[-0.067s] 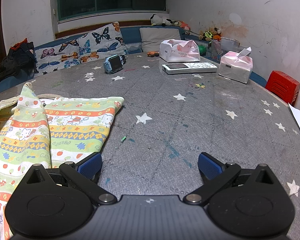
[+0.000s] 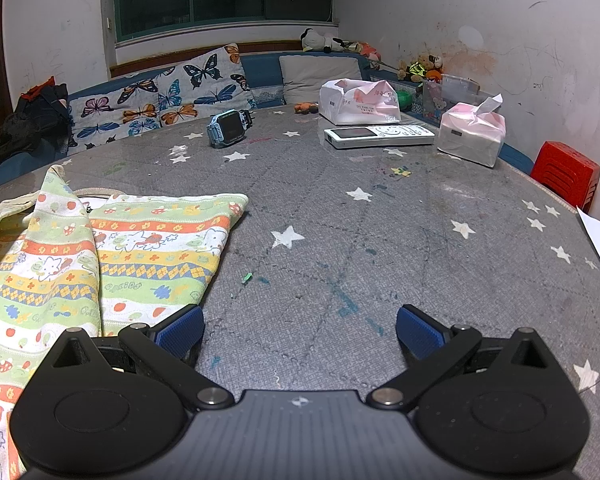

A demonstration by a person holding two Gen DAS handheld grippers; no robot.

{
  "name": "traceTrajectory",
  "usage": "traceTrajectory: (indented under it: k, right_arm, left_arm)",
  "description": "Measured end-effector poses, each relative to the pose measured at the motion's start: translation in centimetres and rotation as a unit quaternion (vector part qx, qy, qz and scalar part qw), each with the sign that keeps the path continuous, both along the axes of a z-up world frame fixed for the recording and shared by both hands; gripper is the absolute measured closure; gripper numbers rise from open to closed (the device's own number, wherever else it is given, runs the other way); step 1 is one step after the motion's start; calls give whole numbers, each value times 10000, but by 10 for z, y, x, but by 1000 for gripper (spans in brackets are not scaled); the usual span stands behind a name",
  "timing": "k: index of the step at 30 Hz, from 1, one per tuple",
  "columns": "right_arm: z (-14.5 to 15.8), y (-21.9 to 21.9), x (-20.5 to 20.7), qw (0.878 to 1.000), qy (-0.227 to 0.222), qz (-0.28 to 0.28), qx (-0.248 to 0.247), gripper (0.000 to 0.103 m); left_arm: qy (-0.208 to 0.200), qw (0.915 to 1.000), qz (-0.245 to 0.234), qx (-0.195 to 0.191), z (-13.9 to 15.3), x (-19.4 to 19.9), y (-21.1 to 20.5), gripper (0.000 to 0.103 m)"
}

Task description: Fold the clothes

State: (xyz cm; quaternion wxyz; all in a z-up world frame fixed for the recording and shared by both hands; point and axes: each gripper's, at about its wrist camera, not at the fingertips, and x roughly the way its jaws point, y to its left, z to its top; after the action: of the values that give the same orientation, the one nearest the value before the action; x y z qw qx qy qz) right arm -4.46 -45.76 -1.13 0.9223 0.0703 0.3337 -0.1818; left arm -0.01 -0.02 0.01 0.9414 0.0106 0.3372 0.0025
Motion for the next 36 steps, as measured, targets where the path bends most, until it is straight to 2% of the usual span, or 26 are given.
traceTrajectory:
  k: [13,22,30,36]
  right_arm:
    - [4,6,-14,9996,33,283,-89,0]
    - [13,29,-36,9956,30,780,-516,0]
    - [23,49,-60,9909,-15,1306,-314,0]
    - [29,70,-78,9852,-46,1696,-231,0]
  left_arm:
    - [24,10000,90,36,2,-3,-7,0]
    - [43,10000,54,-53,15,-21,-20,0]
    - [263,9994,135,-153,28,-47,-38,0]
    - [264,9996,75,-2,36,-65,-54,0]
